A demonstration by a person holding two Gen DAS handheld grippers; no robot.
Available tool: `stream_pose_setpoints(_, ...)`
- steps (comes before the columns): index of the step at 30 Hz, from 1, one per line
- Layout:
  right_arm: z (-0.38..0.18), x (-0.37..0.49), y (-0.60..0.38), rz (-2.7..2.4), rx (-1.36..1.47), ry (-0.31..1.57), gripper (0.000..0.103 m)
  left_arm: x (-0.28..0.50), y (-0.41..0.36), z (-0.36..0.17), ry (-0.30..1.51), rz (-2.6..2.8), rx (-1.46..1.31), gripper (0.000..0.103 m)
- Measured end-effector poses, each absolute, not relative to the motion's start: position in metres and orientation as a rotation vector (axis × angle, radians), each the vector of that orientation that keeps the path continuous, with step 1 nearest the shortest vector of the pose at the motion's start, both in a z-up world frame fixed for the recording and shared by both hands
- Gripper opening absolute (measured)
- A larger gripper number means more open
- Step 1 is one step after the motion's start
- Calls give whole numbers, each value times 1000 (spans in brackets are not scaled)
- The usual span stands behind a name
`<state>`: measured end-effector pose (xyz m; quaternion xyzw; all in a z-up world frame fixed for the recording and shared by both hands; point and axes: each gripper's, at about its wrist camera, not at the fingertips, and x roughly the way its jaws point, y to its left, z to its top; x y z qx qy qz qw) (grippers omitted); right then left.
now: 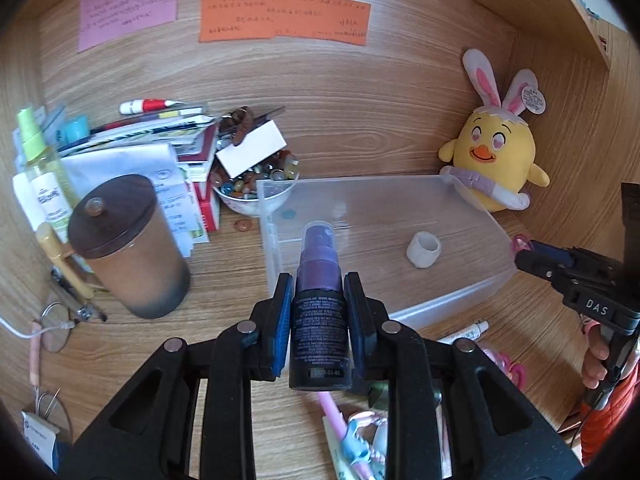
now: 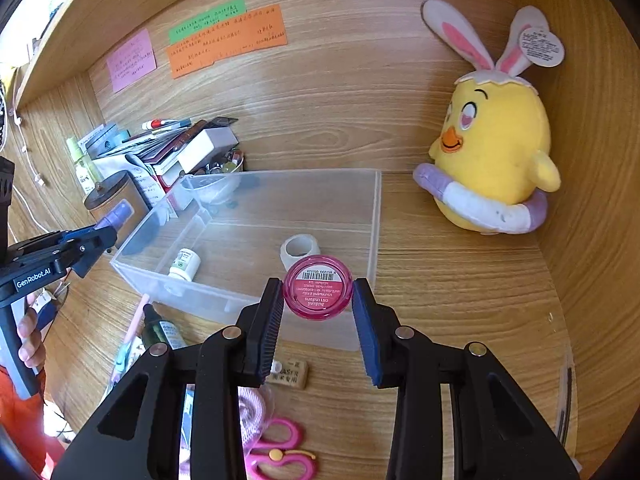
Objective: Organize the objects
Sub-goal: 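Lower both held items into the clear box and open both tools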
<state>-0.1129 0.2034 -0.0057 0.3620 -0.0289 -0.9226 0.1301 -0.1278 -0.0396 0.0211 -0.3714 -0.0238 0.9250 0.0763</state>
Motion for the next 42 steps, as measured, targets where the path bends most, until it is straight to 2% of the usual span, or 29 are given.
stream_pose_setpoints(9,-16,-147,192,-2604,1136,-92,32,-164,-21,10,-32,2641,-1185,25)
stream_pose_setpoints(19,-31,-167,175,-2560,1219,-17,32,-190,13,-7,88,2570,-1257,25)
stream_pose_setpoints(33,-37,-178,163,-2530,1261,37,33,-195,27,-17,152,2546,-1268,26)
stream_pose_setpoints(38,-35,-175,164,-2514,1261,22,34,-185,26,-7,178,2585,-1209,41)
stream_pose_setpoints(42,-28,-168,167,-2539,1229,36,42,-171,23,5,207,2638,-1141,51)
